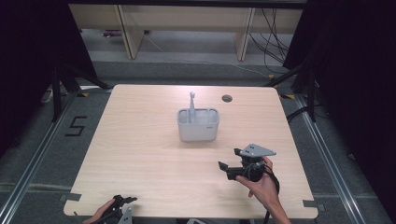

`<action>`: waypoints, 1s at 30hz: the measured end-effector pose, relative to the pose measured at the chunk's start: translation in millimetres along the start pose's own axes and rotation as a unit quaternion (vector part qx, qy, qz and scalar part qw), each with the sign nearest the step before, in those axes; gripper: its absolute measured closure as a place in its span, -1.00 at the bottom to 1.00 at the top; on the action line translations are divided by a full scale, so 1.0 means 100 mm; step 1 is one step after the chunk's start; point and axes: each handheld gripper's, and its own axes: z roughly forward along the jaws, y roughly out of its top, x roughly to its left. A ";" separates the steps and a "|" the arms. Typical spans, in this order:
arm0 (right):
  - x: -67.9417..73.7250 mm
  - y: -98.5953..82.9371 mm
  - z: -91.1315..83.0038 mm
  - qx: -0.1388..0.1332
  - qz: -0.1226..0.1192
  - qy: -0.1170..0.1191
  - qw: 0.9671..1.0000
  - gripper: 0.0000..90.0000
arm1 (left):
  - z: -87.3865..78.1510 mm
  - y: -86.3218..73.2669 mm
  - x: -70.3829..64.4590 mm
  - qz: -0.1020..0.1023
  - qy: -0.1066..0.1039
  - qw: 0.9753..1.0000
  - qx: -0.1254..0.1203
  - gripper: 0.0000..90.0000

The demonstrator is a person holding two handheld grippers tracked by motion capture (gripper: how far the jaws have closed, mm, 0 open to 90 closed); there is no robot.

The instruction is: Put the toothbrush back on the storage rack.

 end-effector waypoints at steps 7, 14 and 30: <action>-0.01 -0.06 -0.03 0.004 -0.006 0.000 1.000 -0.58 | 0.00 0.00 0.00 0.000 0.000 1.000 -0.001 -0.66; 0.00 -0.12 -0.08 0.018 -0.003 -0.004 1.000 -0.58 | 0.00 0.00 0.00 0.000 0.001 1.000 -0.001 -0.66; 0.00 -0.28 -0.16 0.040 0.000 -0.004 0.999 -0.61 | 0.00 0.00 0.00 0.001 -0.001 1.000 0.001 -0.66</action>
